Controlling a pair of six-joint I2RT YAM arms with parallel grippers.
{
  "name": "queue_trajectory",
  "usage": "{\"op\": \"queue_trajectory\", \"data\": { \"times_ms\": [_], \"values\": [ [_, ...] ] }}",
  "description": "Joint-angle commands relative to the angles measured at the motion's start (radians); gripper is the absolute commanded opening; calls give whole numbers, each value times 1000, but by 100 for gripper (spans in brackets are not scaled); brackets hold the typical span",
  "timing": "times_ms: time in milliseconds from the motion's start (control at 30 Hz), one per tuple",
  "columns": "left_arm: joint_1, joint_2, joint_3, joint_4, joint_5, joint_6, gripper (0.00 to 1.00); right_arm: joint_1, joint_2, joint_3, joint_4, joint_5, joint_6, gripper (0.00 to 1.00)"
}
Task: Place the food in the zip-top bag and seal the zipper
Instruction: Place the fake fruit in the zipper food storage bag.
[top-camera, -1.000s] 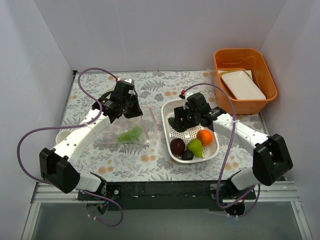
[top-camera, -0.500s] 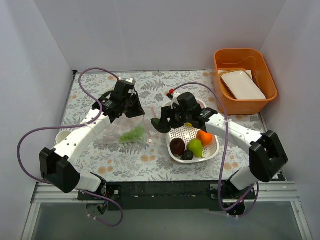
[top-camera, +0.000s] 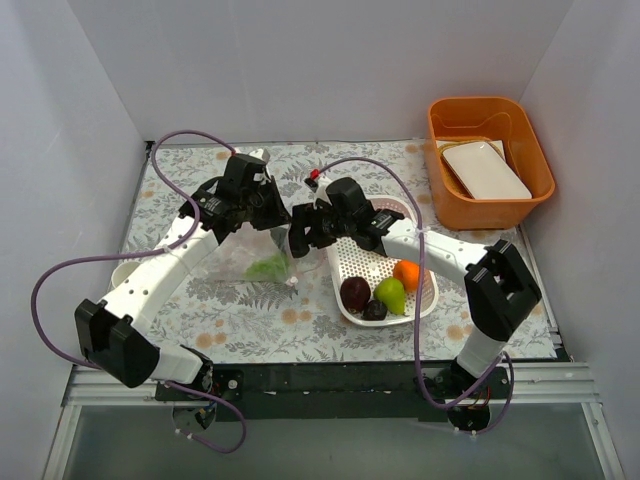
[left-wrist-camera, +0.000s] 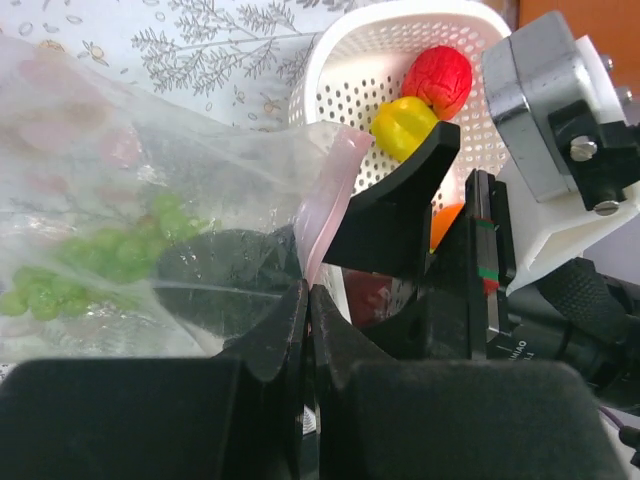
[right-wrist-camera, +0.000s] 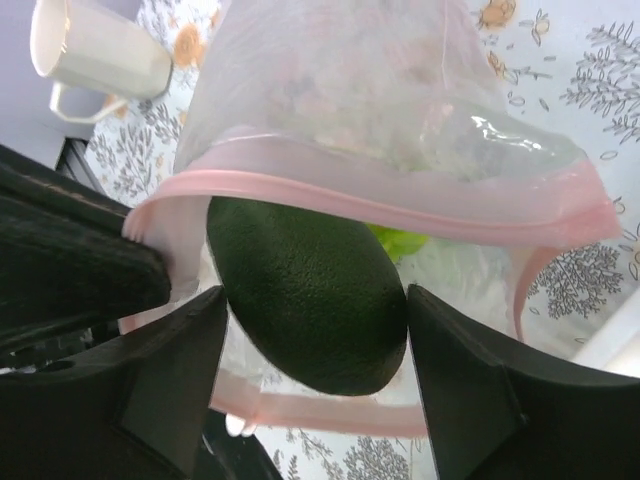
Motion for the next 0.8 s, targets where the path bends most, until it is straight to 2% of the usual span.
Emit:
{"op": "queue_trajectory", "data": {
  "times_ms": [0, 133, 300, 400, 433, 533, 633, 767],
  "values": [
    [2, -52, 69, -21, -54, -9, 0, 4, -82, -29, 113, 36, -5, 89],
    [2, -69, 61, -13, -91, -21, 0, -5, -162, -73, 89, 105, -25, 98],
    [2, -81, 67, -7, -109, -27, 0, -28, -255, -122, 55, 205, -39, 98],
    [2, -86, 80, -16, -161, -41, 0, -44, -337, -161, -51, 303, -56, 98],
    [4, -92, 81, -28, -181, -49, 0, -48, -370, -168, -78, 381, -63, 98],
    [4, -138, 65, 5, -213, -44, 0, -74, -395, -173, -233, 449, -77, 98],
    [4, -120, 75, -11, -204, -38, 0, -81, -403, -191, -339, 449, -88, 98],
    [4, -104, 54, 2, -165, -44, 0, -81, -403, -231, -425, 411, -11, 98]
  ]
}}
